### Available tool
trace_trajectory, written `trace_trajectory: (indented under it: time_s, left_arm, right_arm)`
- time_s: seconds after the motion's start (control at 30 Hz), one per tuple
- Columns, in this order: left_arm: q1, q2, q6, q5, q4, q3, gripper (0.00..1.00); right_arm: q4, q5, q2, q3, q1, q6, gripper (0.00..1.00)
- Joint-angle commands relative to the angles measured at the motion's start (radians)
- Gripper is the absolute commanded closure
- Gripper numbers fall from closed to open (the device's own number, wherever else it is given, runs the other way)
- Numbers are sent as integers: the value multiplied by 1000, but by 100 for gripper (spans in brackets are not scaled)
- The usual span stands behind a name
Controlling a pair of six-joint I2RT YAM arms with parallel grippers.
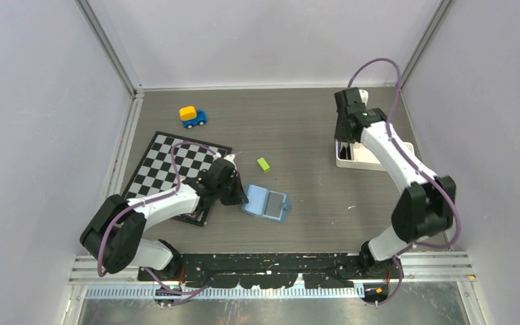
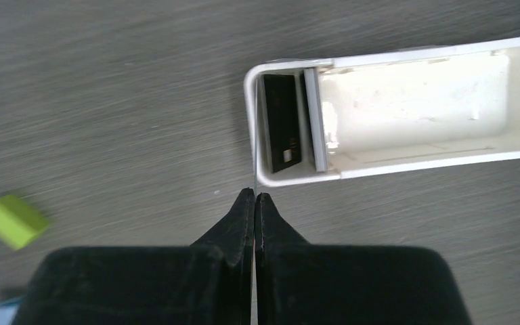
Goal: Put the credit cards into the card holder
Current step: Pick up the credit card from the storage box, then insert the credit card into the card holder.
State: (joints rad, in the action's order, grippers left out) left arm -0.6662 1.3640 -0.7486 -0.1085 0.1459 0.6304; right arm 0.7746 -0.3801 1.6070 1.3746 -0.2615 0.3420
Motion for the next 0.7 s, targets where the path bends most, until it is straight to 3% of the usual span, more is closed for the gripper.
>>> trace_trajectory:
  time_s: [0.0,0.3,0.67]
  left_arm:
    - [3,-15,12,2,-6,-12,100]
    - [3,-1,9,-8,-15,-15,100]
    - [4,12,3,13,0,-17,100]
  right_arm:
    - [-38,243,-194,-42,0,103,100]
    - [-384,721,-384,-446,-45,347,100]
    - [-840,789,-267,-709,-331,565,100]
